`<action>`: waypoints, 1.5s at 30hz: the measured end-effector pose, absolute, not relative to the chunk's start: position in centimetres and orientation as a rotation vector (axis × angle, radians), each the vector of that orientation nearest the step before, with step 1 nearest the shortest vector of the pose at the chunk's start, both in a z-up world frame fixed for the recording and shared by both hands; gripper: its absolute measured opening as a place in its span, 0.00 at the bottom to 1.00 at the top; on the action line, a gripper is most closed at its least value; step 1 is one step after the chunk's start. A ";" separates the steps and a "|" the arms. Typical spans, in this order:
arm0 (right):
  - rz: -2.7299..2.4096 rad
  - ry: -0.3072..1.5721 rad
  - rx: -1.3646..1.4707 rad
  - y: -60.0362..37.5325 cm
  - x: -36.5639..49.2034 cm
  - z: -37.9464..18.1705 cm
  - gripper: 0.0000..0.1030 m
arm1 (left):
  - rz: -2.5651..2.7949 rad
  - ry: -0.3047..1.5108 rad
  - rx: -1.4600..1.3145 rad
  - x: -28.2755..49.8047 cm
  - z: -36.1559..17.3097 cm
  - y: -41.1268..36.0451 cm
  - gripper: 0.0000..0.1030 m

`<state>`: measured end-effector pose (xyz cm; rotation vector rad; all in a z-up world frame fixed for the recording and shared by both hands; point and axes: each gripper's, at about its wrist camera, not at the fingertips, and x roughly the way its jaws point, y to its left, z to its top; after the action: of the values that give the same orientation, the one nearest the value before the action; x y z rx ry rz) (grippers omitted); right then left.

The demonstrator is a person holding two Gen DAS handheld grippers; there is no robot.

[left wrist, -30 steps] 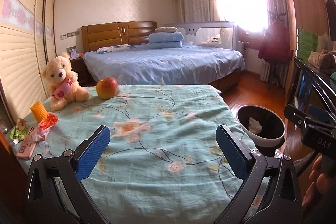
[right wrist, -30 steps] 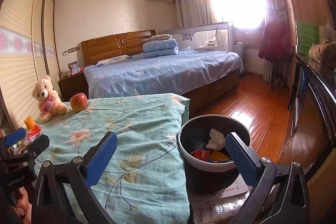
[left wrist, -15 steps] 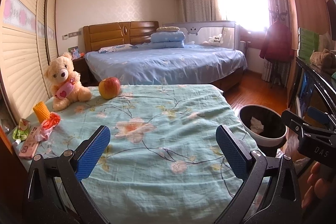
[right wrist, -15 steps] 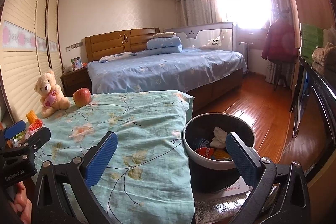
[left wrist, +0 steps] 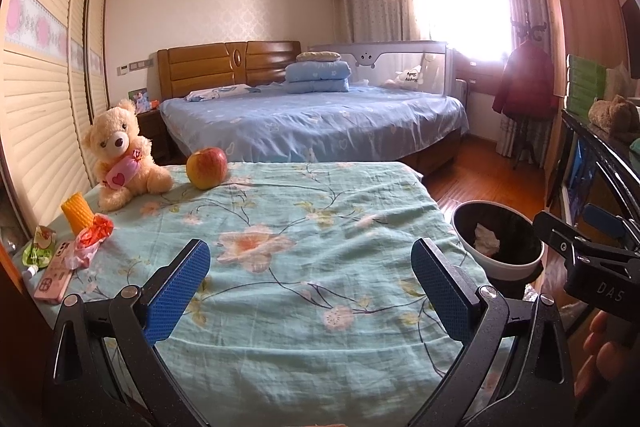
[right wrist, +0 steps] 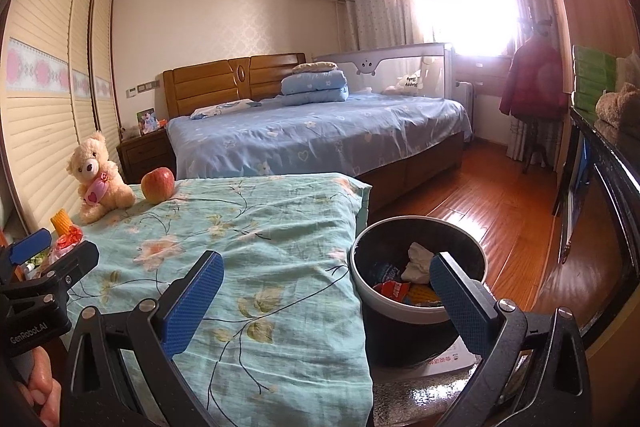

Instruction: Collect trash

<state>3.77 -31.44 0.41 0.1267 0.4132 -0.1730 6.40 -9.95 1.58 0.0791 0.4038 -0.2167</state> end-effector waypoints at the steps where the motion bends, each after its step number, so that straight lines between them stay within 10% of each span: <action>1: -0.173 0.413 0.127 -31.4 3.8 0.4 1.00 | -0.217 0.403 0.078 6.4 1.6 -9.9 1.00; 45: -0.160 0.412 0.126 -31.3 3.5 0.7 1.00 | -0.223 0.407 0.088 6.5 1.3 -10.5 1.00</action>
<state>3.53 -31.27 0.67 0.1255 0.4125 -0.1601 6.52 -10.47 1.32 0.0876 0.4070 -0.2234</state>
